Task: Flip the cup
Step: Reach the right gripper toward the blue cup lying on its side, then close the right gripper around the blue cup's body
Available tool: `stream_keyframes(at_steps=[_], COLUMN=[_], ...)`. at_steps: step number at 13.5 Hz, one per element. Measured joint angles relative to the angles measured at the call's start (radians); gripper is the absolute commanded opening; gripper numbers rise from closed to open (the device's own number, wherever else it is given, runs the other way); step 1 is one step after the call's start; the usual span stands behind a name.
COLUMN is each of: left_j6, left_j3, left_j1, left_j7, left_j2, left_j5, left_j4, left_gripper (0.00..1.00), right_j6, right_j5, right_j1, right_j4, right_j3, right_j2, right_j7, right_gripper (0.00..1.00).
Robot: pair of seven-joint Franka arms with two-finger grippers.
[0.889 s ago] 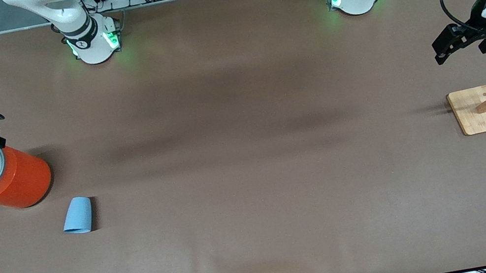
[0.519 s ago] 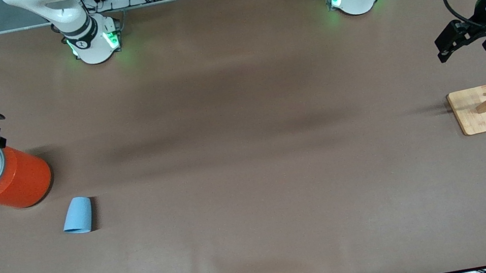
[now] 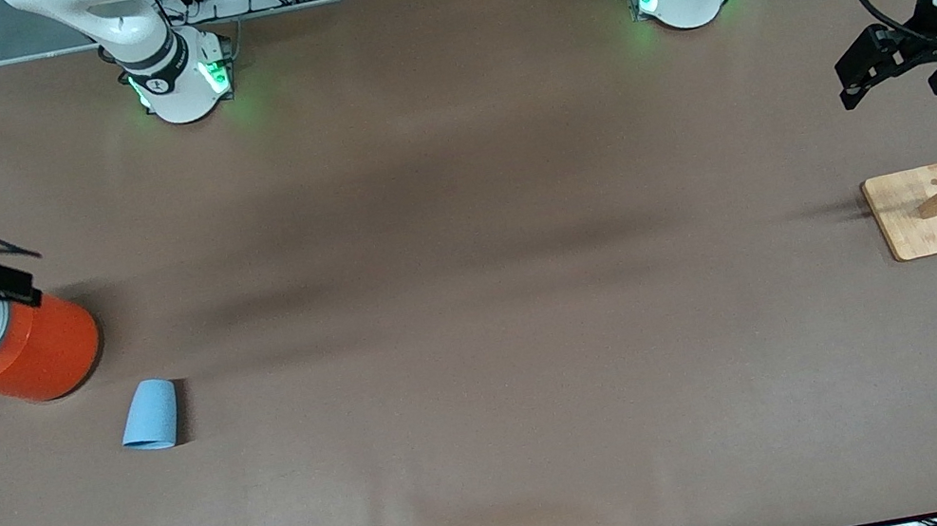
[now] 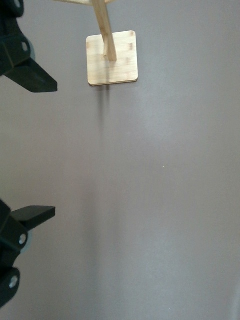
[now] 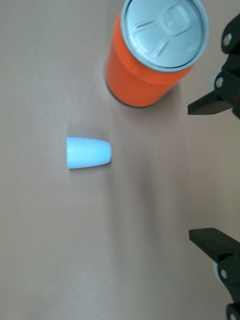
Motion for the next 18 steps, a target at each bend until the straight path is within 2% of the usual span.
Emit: stream_keyframes(at_steps=[7, 9, 11, 15, 18], left_j6=[-0.006, -0.006, -0.006, -0.006, -0.006], left_j3=[0.0, -0.001, -0.003, -0.003, -0.003], left_j1=[0.001, 0.0, -0.002, 0.0, 0.001], left_j7=[0.001, 0.001, 0.001, 0.001, 0.001], left_j2=[-0.002, -0.002, -0.002, 0.0, 0.002], left_j5=[-0.001, -0.001, -0.002, -0.002, -0.002], left_j4=[0.007, 0.007, 0.007, 0.005, 0.005], left_gripper=[1.0, 1.0, 1.0, 1.0, 1.0], right_j6=[0.328, 0.501, 0.61, 0.725, 0.751], right_j5=[0.0, 0.0, 0.0, 0.003, 0.003], right_j1=[-0.069, -0.093, -0.095, -0.064, -0.051], right_j4=[-0.039, -0.103, -0.155, -0.175, -0.181], right_j3=[-0.003, -0.004, -0.001, 0.014, 0.014], right_j2=[0.32, 0.36, 0.379, 0.418, 0.465], right_j7=[-0.113, -0.17, -0.181, -0.158, -0.138], right_gripper=[1.0, 1.0, 1.0, 1.0, 1.0])
